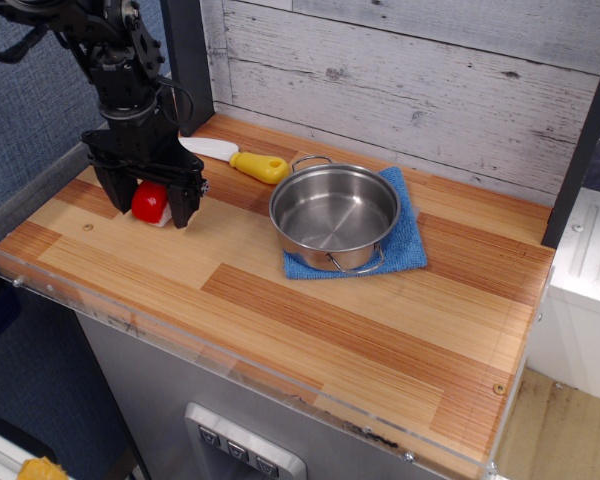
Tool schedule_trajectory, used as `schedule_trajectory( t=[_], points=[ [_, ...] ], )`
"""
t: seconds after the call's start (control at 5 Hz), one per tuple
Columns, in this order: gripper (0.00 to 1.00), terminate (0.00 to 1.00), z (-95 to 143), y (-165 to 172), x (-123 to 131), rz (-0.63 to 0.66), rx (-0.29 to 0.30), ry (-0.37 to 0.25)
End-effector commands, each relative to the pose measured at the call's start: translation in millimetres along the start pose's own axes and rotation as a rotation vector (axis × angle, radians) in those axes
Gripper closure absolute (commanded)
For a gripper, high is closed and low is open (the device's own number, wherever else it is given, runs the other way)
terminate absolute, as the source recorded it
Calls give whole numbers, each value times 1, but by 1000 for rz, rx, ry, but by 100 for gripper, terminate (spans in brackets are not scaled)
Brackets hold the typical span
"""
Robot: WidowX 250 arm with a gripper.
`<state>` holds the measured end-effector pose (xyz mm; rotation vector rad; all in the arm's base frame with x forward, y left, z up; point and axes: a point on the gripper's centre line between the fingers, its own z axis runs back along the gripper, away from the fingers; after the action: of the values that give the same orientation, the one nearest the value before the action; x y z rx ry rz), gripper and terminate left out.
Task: Move the red box from left side to right side
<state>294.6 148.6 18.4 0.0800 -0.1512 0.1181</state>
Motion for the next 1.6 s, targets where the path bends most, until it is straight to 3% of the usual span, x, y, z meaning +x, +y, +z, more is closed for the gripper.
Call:
schedule_trajectory(
  t=[0.0, 0.2, 0.8, 1.0, 1.4],
  points=[
    [0, 0, 20, 3, -1, 8, 15, -42],
    [0, 0, 37, 5, 1, 15, 20, -77],
    [0, 0, 120, -14, -5, -22, 57, -219],
    [0, 0, 137, -16, -9, -30, 68, -238],
    [0, 0, 137, -16, -9, -30, 68, -238]
  ],
)
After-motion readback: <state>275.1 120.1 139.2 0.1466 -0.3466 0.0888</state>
